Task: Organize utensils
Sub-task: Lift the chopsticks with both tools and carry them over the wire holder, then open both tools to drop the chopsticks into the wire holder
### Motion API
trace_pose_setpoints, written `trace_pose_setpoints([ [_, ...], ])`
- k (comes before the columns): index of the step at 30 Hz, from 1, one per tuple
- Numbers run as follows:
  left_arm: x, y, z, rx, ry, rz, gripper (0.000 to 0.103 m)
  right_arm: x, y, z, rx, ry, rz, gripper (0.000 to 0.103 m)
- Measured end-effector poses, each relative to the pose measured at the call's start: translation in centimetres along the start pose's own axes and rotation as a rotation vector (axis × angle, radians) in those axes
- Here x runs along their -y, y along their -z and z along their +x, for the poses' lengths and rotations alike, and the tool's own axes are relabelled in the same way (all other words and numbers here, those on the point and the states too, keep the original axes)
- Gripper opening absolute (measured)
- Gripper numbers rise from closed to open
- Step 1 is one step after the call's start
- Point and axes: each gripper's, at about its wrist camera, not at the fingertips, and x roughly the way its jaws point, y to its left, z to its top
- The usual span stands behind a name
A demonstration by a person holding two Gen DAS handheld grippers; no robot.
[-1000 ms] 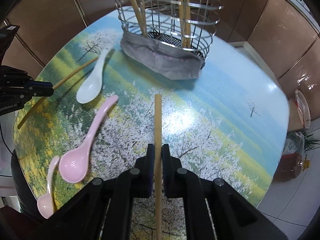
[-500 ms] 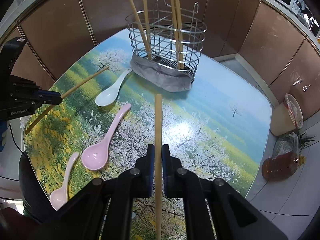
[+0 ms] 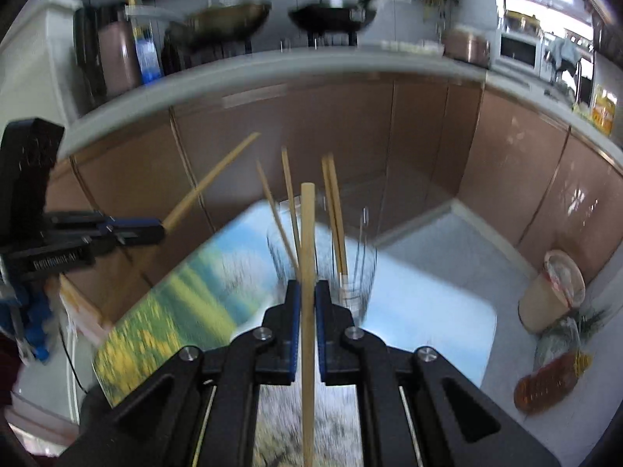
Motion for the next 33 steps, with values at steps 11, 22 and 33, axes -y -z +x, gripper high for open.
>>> trace_pose_setpoints([
  [11, -0.1, -5.2, 3.7, 0.374, 0.045, -0.026, 0.006, 2.7, -6.7, 2.0, 0.368, -0.066, 0.054, 0.006],
  [22, 0.0, -2.1, 11.6, 0.562, -0.059, -0.001, 0.006, 4.8, -4.1, 8.7, 0.529, -0.007, 0.052, 0.006],
  [33, 0.1, 1.1, 15.1, 0.582, -0.180, 0.040, 0.006, 5.0, 0.5, 12.2, 0.489, 0.075, 0.014, 0.007],
])
